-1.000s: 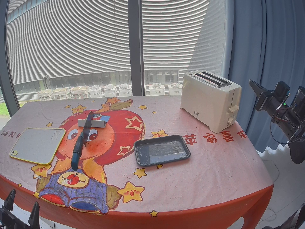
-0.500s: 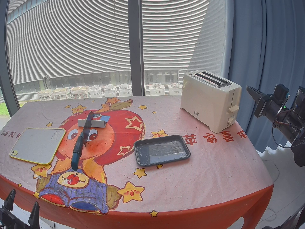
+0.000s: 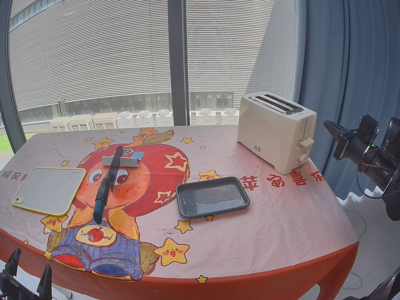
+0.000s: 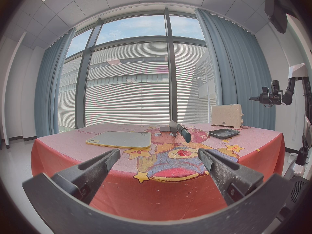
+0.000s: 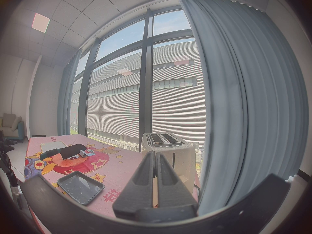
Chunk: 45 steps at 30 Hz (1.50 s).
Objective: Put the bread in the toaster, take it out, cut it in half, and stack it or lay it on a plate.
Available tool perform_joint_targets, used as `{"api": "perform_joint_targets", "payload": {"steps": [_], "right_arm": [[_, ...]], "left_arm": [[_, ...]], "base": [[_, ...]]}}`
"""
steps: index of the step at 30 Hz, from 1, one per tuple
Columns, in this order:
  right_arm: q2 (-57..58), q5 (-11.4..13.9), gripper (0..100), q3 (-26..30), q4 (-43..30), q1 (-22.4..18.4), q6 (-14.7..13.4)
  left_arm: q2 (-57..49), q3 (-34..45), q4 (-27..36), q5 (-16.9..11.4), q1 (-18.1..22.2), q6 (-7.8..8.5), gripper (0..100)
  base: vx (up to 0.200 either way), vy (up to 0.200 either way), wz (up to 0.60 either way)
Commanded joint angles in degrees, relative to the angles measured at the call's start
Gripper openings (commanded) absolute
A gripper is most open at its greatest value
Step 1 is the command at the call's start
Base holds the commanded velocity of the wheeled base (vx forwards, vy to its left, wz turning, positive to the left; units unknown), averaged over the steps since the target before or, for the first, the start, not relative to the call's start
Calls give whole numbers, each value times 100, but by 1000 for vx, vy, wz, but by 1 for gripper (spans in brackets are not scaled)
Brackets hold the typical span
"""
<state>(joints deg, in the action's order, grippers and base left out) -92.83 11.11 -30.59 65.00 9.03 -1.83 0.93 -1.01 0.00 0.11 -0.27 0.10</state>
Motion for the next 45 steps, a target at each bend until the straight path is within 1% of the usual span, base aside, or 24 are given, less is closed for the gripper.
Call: {"api": "perform_joint_targets", "payload": {"steps": [1,45], "right_arm": [[2,6,0,9,13,2,-2],[2,14,0,141,13,72,51]], "left_arm": [[4,92,0,7,0,-1,100],[4,92,-9,-2,0,-1,100]], "base": [[0,0,0],[0,0,0]]}}
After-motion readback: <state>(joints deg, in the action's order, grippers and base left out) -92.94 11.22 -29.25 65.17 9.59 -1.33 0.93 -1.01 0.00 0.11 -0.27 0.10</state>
